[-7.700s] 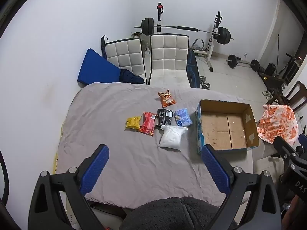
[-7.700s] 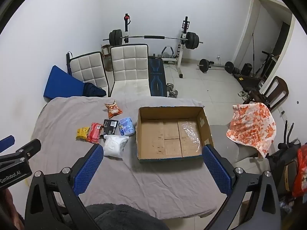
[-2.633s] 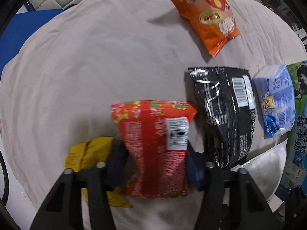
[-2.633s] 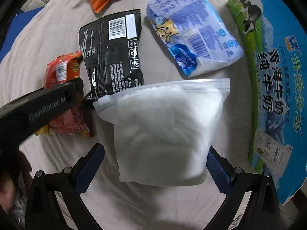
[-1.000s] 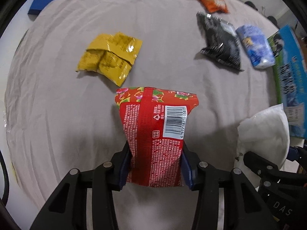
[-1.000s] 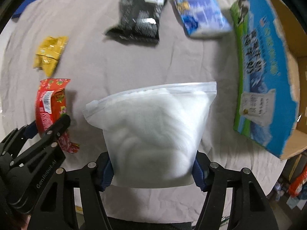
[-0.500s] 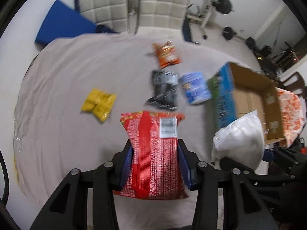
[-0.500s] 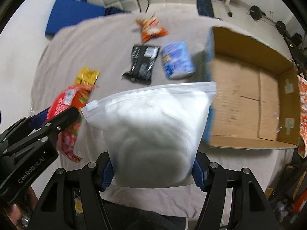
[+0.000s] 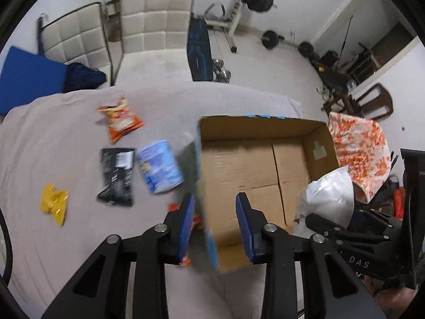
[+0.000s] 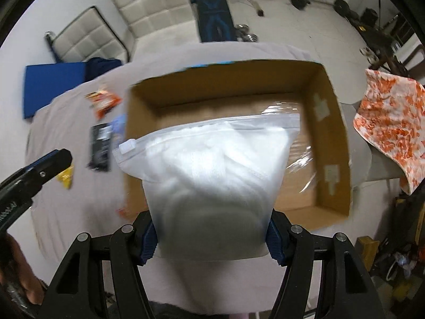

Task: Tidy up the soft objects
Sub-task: 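Carry the white zip bag into the box and open the right tool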

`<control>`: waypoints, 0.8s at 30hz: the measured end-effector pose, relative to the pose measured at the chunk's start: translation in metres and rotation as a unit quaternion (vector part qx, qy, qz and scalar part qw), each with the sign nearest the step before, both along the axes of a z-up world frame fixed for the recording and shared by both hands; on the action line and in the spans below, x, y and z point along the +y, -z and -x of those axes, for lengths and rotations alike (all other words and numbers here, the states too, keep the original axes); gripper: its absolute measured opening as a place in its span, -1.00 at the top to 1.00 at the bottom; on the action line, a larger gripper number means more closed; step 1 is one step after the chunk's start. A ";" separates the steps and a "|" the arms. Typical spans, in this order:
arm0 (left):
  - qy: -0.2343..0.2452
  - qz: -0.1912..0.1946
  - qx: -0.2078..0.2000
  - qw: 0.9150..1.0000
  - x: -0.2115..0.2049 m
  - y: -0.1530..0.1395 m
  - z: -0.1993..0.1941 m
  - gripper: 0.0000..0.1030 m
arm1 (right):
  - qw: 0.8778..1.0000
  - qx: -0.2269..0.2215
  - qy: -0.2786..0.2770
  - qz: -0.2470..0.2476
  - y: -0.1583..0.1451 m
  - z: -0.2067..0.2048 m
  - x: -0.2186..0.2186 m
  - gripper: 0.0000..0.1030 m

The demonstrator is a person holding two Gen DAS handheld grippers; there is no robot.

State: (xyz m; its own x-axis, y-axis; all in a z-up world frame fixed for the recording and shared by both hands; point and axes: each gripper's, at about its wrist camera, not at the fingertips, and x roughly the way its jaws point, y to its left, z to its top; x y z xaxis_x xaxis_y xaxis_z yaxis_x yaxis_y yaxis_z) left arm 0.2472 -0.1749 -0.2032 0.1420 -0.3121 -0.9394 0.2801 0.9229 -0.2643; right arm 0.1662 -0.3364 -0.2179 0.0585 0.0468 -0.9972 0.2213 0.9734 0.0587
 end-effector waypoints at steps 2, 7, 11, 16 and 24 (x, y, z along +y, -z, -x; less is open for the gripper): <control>0.003 0.003 0.023 1.000 -0.024 0.019 -0.013 0.42 | 1.000 0.012 0.006 0.012 0.019 -0.015 -0.029 -0.33; 0.019 -0.018 0.076 0.997 -0.089 0.079 -0.036 0.42 | 0.999 0.048 0.008 0.021 0.081 -0.055 -0.088 -0.35; 0.030 -0.047 0.100 0.993 -0.124 0.118 -0.046 0.41 | 0.997 0.074 0.002 0.028 0.133 -0.082 -0.114 -0.37; 0.035 -0.066 0.137 0.988 -0.142 0.151 -0.049 0.22 | 0.995 0.099 0.008 0.016 0.172 -0.097 -0.137 -0.49; 0.024 -0.088 0.091 0.992 -0.129 0.133 -0.051 -0.93 | 0.997 0.072 0.012 0.029 0.156 -0.097 -0.149 -1.00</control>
